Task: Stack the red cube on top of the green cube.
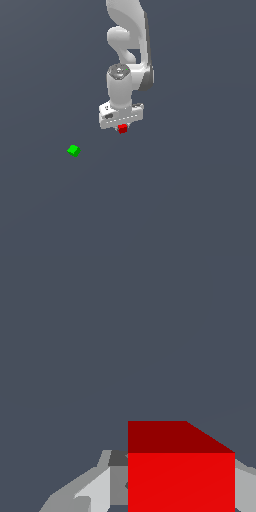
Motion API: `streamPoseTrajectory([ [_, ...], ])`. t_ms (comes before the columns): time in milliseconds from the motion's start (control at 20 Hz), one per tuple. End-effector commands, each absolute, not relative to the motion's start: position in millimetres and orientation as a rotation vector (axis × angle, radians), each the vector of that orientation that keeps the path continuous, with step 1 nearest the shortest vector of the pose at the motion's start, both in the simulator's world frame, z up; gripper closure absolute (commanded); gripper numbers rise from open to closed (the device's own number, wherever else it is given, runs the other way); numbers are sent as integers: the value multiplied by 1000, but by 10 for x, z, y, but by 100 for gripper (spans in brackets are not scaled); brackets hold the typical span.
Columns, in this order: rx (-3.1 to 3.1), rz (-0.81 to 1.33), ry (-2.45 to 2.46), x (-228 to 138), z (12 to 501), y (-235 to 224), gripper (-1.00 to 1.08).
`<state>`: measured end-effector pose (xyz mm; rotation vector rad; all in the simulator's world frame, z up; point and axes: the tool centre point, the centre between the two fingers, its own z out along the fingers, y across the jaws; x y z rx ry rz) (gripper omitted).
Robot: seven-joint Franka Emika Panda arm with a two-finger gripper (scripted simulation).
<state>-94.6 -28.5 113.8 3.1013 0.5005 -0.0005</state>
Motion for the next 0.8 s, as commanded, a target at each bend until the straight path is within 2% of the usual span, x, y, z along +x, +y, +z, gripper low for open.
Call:
streamPoseTrajectory([
  [0, 3101, 0, 499, -904, 1108, -441, 108],
  [750, 3100, 0, 499, -462, 784, -1921, 108],
])
